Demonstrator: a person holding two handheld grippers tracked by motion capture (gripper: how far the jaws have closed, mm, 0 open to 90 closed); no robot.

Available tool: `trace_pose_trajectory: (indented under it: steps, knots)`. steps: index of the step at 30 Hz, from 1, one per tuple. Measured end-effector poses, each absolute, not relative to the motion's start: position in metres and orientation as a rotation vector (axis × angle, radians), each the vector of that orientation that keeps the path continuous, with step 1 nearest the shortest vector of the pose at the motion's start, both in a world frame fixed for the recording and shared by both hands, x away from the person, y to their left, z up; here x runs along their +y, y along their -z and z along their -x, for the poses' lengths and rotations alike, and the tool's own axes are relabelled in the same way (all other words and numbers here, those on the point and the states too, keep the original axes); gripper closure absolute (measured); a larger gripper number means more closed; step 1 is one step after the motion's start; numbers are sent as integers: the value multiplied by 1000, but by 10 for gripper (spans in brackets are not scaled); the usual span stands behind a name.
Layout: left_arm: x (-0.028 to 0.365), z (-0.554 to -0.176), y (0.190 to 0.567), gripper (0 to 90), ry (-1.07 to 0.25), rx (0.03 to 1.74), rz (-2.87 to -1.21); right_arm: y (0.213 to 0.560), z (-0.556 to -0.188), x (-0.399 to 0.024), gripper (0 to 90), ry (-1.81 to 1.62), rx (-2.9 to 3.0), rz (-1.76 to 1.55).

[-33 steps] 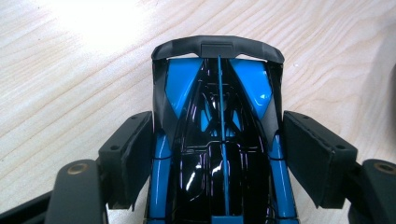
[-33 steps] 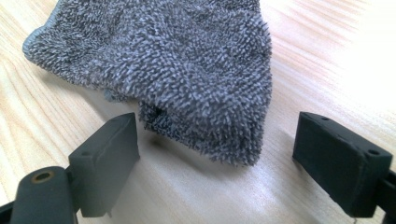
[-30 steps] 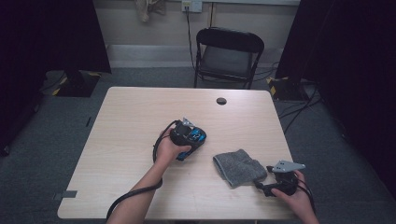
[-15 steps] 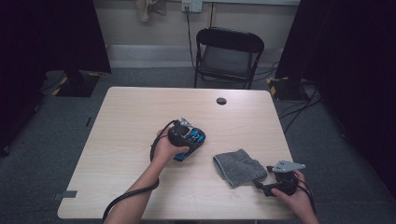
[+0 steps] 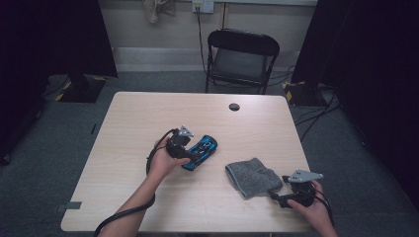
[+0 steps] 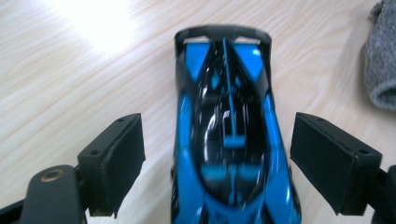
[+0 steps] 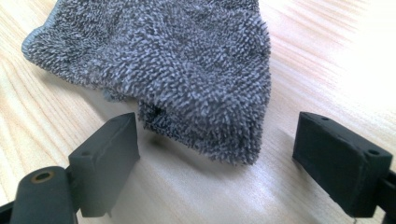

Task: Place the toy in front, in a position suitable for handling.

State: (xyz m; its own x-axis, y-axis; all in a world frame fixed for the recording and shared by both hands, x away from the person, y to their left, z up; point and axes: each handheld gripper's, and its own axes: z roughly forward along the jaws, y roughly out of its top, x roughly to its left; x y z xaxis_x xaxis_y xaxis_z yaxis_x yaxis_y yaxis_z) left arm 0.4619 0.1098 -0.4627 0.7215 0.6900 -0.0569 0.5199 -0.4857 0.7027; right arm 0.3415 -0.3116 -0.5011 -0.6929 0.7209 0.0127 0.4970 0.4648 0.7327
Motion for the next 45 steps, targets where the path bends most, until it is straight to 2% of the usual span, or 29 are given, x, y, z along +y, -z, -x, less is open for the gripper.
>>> trace_pose_trajectory:
  steps: [12, 14, 30, 36, 45]
  knots:
    - [134, -429, 480, 182, -311, 893, -2205, 501, -342, -312, 134, -1059, 2414, -1042]
    - [134, -426, 486, 160, -336, 882, -2216, 501, -342, -312, 134, -1060, 2411, -1044]
    - [126, -426, 501, 158, -366, 877, -2177, 501, -342, -312, 134, -1056, 2412, -1044]
    - [130, -426, 501, 233, -361, 840, -2172, 501, -341, -312, 136, -1055, 2411, -1044]
    - [141, -430, 500, 235, -326, 792, -2195, 485, -335, -313, 144, -1017, 2472, -982]
